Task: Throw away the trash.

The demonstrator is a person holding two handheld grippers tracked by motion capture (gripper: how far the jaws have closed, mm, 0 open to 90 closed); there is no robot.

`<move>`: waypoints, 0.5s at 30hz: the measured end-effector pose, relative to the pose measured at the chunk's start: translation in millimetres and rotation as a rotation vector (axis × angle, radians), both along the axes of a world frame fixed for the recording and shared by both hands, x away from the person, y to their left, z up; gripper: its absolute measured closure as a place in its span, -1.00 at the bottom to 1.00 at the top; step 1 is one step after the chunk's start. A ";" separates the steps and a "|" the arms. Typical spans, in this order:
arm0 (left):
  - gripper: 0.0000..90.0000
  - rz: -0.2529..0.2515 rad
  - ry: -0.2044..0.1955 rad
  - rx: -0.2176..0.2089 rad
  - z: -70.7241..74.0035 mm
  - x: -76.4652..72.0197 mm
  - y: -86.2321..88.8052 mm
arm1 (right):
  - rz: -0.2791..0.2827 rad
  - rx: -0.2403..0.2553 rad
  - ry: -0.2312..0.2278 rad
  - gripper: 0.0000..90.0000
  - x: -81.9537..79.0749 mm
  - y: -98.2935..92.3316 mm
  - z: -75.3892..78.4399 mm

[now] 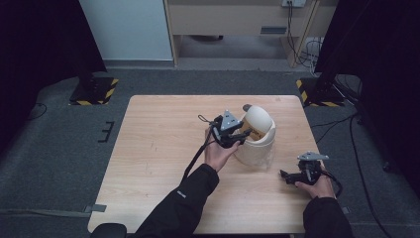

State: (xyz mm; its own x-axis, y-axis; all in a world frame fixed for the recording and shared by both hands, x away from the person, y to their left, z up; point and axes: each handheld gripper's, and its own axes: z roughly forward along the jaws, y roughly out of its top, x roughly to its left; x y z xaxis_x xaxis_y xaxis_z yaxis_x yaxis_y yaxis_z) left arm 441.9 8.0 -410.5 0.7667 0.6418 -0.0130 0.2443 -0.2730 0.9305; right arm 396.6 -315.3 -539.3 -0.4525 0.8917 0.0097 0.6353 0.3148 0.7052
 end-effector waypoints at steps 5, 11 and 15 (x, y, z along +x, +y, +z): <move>0.14 -0.003 -0.017 -0.016 9.4 -8.3 16.8 | 0.000 0.000 0.000 -0.98 0.0 0.0 0.0; -0.06 0.003 -0.014 -0.023 14.6 -22.8 50.4 | 0.000 0.000 0.000 -0.98 0.0 0.0 0.0; -0.13 0.015 -0.012 -0.019 10.2 -29.5 64.6 | 0.000 0.000 0.000 -0.99 0.0 0.0 0.0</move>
